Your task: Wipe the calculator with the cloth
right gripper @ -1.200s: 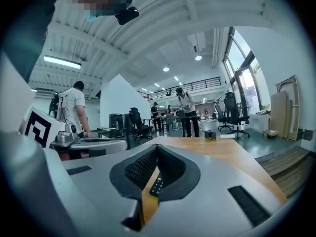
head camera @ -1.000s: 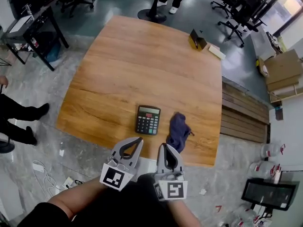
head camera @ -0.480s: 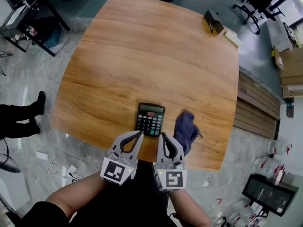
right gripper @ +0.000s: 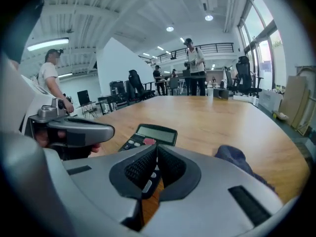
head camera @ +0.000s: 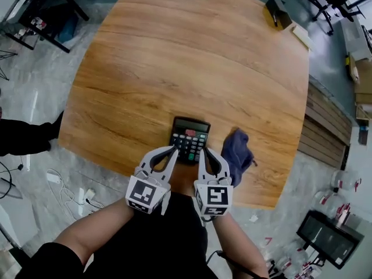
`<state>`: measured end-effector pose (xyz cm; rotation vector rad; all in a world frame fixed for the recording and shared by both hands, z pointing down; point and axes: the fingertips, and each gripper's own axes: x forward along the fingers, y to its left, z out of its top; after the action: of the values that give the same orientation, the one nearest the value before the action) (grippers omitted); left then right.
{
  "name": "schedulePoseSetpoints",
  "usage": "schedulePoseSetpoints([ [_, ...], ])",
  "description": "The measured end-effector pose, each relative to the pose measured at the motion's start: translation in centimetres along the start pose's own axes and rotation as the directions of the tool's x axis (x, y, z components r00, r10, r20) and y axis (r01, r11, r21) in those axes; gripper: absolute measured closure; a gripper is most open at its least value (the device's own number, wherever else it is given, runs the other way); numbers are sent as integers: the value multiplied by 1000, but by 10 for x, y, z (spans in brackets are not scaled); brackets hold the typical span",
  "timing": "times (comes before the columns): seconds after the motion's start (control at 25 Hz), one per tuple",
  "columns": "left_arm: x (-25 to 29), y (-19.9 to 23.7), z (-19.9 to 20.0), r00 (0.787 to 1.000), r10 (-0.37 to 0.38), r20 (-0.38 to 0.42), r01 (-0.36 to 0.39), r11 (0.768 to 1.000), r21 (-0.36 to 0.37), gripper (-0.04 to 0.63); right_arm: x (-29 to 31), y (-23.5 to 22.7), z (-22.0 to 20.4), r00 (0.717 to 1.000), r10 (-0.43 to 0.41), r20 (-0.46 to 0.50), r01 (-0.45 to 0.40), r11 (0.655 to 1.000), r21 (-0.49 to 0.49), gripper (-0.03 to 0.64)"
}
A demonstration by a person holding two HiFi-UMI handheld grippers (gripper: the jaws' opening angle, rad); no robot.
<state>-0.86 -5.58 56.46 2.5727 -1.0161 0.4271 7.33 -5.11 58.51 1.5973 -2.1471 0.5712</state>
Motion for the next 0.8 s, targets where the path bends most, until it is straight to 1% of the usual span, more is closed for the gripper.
schedulePoseSetpoints([
  [0.16,4,9,-9,1000,0,-29,-1,1000,-16,594,14,-10,-16,998,-32,-54,34,999,34,601],
  [0.2,5,11,-10,1000,-5,-30,4,1000,-23,559,17,-12,-19,997,-38,-62,40,998,42,600],
  [0.28,7,13,-12,999,-13,-31,12,999,-38,516,20,-14,-22,996,-39,-77,43,998,47,601],
  [0.52,14,16,-25,996,-38,-79,32,996,-77,454,25,-15,-25,994,-32,-105,37,998,47,601],
  [0.64,14,15,-30,992,-70,-105,57,991,-117,425,25,-15,-26,993,-37,-116,43,998,48,601],
  [0.8,12,22,-34,986,-106,-127,80,977,-196,382,25,-18,-29,990,-60,-129,69,995,68,601],
])
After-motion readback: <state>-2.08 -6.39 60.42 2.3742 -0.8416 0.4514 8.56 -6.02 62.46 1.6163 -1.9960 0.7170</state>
